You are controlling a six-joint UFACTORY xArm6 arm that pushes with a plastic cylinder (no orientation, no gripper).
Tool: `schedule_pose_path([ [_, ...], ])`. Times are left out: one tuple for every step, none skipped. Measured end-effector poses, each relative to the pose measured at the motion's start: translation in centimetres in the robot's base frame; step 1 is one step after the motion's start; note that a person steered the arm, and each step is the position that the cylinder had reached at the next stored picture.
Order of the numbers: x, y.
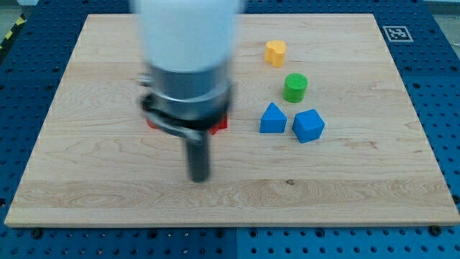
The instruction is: Move the red circle diagonally top left to the red star
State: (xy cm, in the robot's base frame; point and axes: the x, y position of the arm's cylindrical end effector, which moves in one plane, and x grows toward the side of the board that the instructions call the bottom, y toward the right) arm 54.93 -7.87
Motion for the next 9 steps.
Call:
schedule_pose_path([
  [-3.9, -1.1],
  [-4.0, -1.1],
  [-5.2, -3.4],
  [-6.9, -5.8],
  [-7.3, -6.3],
  [-7.3, -6.3],
  [-7.3, -6.1],
  [-8.0, -6.1],
  [-10.2, -6.1],
])
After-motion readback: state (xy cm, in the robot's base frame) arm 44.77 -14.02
